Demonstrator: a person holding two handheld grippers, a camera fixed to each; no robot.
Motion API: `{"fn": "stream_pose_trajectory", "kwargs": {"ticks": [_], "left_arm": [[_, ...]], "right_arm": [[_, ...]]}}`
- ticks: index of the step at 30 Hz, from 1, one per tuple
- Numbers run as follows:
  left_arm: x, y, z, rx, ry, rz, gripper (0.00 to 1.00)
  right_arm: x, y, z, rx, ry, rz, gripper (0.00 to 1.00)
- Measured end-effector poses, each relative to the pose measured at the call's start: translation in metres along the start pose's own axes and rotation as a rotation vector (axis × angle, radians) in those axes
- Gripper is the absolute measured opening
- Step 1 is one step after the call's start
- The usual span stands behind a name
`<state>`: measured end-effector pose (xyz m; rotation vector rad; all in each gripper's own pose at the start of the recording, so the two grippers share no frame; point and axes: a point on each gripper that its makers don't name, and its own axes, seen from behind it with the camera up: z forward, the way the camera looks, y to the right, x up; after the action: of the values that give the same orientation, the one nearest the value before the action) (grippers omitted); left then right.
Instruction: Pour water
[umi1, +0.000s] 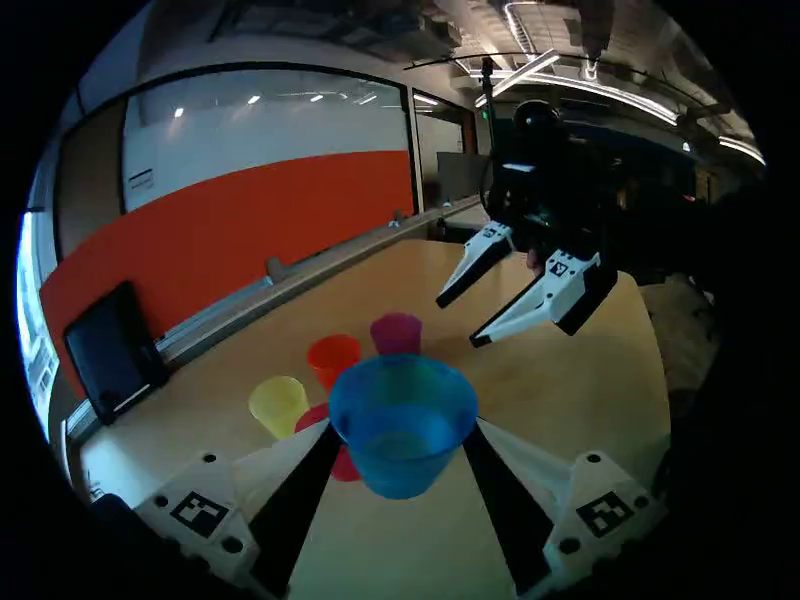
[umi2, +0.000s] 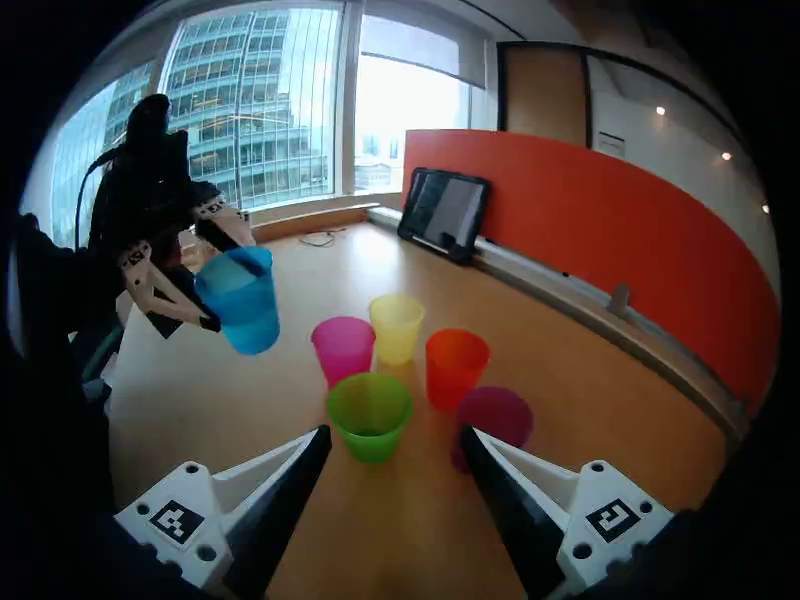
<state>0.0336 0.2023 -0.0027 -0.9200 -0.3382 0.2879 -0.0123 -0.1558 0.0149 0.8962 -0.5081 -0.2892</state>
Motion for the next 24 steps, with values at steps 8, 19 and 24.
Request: {"fn": "stream_pose_trajectory", "kwargs": {"ticks": [8, 19, 24], "left_arm": [[0.018, -0.017, -0.015, 0.039, 0.051, -0.027, 0.84], [0.031, -0.034, -0.032, 0.077, 0.096, -0.052, 0.84], [0.035, -0.038, -0.037, 0.085, 0.109, -0.057, 0.84]], "right_arm": [[-0.014, -0.010, 0.017, 0.028, -0.026, -0.005, 1.00], [-0.027, -0.013, 0.041, 0.041, -0.055, -0.014, 1.00], [-0.030, -0.015, 0.055, 0.049, -0.069, -0.018, 1.00]]}}
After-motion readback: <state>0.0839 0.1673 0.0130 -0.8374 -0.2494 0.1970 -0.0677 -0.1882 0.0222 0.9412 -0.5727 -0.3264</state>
